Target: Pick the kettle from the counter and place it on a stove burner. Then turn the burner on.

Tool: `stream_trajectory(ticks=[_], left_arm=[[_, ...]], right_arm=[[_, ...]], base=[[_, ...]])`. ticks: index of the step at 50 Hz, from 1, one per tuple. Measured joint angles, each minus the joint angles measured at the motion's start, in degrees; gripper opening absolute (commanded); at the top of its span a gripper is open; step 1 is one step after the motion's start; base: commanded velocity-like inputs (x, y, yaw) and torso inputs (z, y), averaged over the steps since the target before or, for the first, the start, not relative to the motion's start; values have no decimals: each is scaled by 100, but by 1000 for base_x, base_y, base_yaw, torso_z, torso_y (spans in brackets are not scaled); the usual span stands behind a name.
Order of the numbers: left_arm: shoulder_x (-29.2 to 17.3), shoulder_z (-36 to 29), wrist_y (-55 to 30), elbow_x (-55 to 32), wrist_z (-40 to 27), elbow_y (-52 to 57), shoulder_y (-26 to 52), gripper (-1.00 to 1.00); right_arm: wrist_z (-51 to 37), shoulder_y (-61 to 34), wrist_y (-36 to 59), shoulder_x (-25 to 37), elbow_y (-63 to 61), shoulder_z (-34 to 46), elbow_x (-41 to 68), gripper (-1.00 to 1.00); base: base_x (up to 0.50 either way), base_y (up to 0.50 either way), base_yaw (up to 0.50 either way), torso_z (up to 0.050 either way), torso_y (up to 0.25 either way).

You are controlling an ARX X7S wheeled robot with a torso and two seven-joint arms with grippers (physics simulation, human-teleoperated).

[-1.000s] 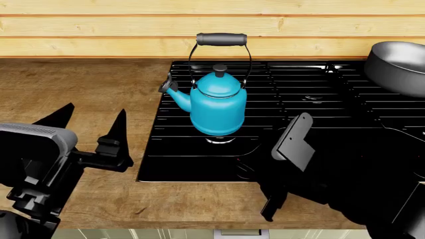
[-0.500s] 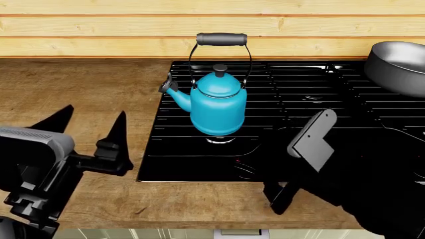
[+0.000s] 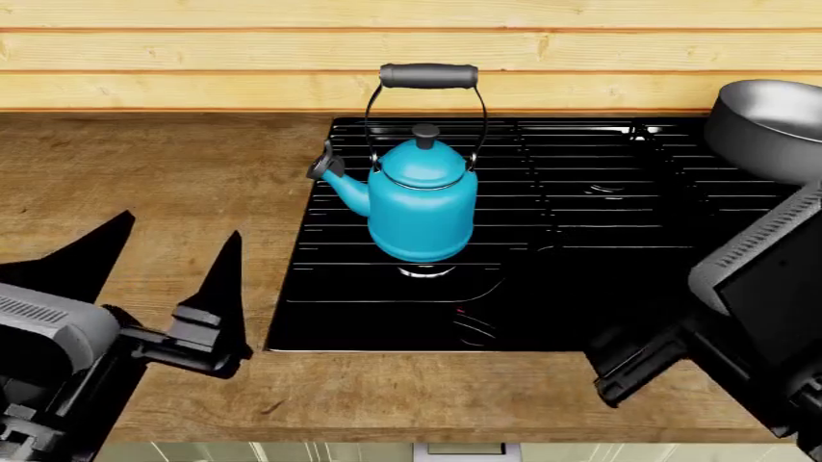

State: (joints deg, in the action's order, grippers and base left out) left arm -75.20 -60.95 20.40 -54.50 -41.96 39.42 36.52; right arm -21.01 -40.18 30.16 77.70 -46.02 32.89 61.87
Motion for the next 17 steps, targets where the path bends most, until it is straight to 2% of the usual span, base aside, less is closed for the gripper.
stream_trajectory(ticks=[7,17], left_arm=[[-221,-54,341,227,-108,123,-226,100],[-473,-160,900,562,-259,187,-572,100]], right_arm=[[-602,371,-556,621,-417,-14,188,100],[-1319,662,-850,1006,-898,-8,388,100]], base=[[0,0,0,0,0],[0,0,0,0,0]])
